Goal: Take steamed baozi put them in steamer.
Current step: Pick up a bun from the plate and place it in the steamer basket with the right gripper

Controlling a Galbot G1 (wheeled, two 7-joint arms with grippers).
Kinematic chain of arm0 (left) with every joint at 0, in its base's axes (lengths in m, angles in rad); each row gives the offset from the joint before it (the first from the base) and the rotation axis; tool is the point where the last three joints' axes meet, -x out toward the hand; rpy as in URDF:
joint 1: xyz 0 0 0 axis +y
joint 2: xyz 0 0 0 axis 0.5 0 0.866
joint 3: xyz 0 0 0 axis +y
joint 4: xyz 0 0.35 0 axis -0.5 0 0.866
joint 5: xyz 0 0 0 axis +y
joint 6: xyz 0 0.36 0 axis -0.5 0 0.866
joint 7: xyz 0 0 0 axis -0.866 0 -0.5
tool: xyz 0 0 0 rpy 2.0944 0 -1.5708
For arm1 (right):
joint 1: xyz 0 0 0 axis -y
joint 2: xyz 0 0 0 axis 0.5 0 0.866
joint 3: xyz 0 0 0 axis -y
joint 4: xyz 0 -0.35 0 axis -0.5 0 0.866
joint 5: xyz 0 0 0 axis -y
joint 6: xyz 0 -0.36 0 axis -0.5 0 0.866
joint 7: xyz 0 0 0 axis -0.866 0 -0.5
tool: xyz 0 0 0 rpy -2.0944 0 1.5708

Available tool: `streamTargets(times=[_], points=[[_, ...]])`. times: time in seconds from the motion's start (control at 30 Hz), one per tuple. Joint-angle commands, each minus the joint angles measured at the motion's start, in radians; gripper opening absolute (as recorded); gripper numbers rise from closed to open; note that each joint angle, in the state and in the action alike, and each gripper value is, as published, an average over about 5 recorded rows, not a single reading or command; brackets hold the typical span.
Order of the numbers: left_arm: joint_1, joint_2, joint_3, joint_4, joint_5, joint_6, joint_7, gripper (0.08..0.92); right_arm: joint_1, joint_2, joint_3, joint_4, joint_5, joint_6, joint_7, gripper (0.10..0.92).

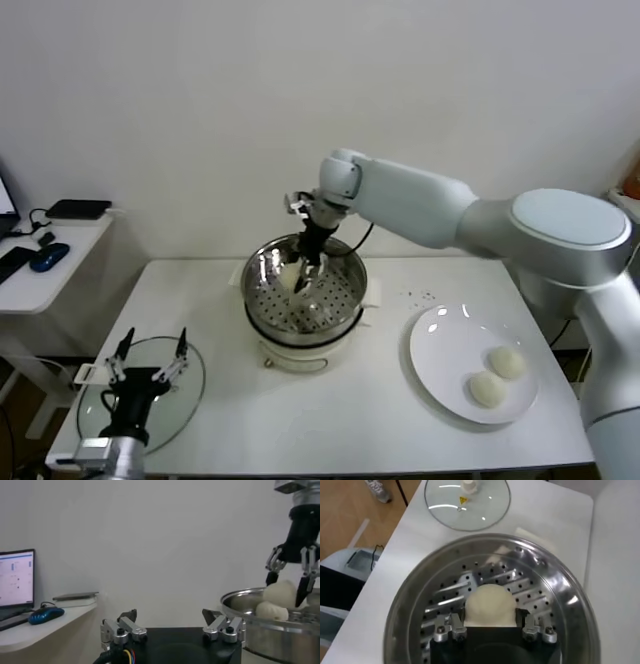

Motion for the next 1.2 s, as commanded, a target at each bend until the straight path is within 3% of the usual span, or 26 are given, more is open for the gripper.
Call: streamTargets(times=[0.03, 0.93, 1.2], points=[[-0.001, 0.001, 0.0, 0.004, 0.0, -0.002, 0.0, 0.823, -0.066, 0.089, 0.038, -0.106, -0.037, 0.003, 0.002, 0.645], [0.0, 0.001, 0.004, 0.009, -0.011, -0.001, 0.001, 0.823, -0.105, 0.113, 0.086, -0.175, -0.114, 0.025, 0.007, 0.648], [0.001, 0.001, 0.003, 0.007, -0.013, -0.001, 0.0, 0.823, -0.104, 0.103, 0.091, -0.161, -0.128, 0.028, -0.003, 0.803]])
